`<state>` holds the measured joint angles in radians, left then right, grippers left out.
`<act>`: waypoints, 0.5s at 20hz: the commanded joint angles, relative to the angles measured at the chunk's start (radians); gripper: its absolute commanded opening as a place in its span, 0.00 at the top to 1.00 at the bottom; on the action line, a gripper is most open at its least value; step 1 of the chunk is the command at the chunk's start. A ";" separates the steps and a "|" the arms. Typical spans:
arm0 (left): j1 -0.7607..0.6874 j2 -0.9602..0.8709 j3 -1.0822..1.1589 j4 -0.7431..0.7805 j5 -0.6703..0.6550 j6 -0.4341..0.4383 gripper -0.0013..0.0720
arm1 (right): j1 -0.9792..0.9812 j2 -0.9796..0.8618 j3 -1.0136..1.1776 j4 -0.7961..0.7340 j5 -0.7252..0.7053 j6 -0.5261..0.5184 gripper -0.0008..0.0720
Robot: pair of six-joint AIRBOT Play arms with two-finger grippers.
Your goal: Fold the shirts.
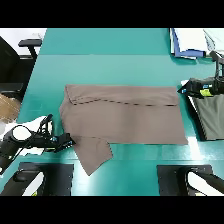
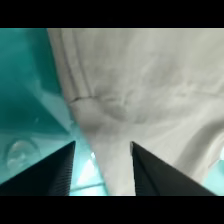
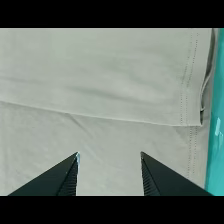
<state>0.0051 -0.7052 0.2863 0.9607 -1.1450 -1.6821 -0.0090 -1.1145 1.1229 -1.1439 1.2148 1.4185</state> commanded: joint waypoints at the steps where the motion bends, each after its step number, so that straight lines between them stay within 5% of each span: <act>1: 0.000 0.002 -0.010 -0.043 0.059 0.026 0.42 | 0.002 0.001 0.000 0.003 -0.002 0.001 0.38; 5: 0.000 0.002 -0.042 -0.084 0.069 0.060 0.43 | 0.002 0.001 0.000 0.043 -0.008 0.001 0.38; 7: 0.000 0.002 -0.055 -0.098 0.088 0.085 0.94 | 0.002 0.001 0.000 0.054 -0.012 0.001 0.38; 10: 0.000 0.002 -0.022 -0.138 0.056 0.139 0.95 | -0.025 0.001 -0.002 0.042 0.079 0.000 0.38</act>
<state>0.0051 -0.7040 0.2489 0.8616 -1.0725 -1.5978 -0.0151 -1.1145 1.1221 -1.1011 1.2255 1.4185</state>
